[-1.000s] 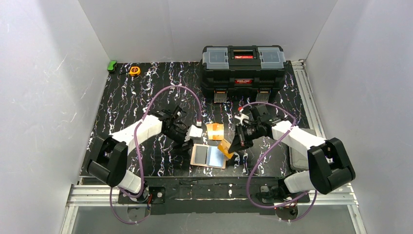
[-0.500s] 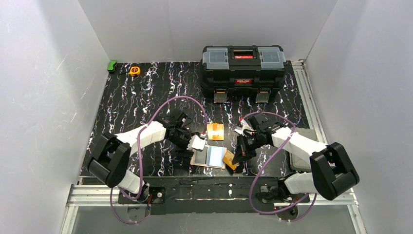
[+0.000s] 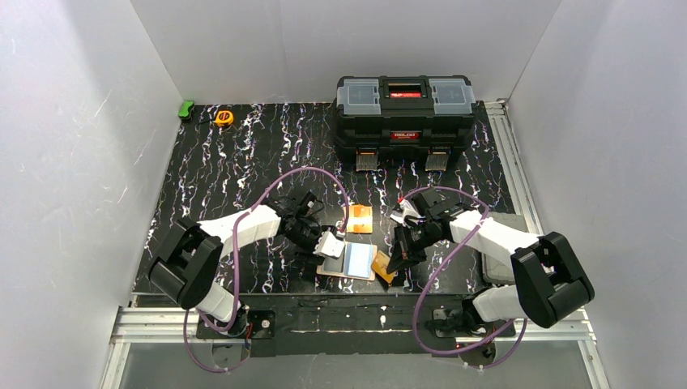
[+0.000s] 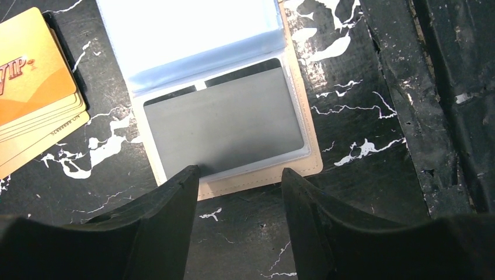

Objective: Put the credit cards into the card holder
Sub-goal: Insert the credit card into the card holder.

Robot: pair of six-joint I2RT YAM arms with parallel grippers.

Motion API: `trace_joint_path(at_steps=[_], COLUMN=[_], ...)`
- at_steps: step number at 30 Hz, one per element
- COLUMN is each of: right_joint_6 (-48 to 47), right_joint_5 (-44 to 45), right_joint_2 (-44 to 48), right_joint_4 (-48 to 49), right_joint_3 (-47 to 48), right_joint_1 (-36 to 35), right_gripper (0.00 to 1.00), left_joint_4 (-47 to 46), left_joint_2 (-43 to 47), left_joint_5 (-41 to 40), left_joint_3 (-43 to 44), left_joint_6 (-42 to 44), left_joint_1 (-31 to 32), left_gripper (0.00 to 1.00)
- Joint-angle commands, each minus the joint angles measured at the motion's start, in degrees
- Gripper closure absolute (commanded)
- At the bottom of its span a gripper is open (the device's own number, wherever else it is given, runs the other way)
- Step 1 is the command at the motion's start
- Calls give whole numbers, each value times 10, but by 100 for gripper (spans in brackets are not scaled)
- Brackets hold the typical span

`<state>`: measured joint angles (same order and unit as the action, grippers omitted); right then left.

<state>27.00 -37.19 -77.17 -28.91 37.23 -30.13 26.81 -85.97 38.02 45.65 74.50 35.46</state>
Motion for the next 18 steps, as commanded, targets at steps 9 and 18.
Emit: trace_joint_path(at_steps=[9, 18], right_joint_6=[5, -9], right_joint_5=[-6, -4], right_joint_2=[-23, 12], right_joint_4=[29, 6], right_joint_3=[4, 16], right_joint_1=[-1, 5], right_gripper=[99, 99], left_joint_4=[5, 5], left_joint_2=[3, 1], left_joint_5=[-4, -15], left_joint_3=[-13, -18], left_joint_6=[30, 47], left_joint_1=[6, 10], left_gripper=[50, 55])
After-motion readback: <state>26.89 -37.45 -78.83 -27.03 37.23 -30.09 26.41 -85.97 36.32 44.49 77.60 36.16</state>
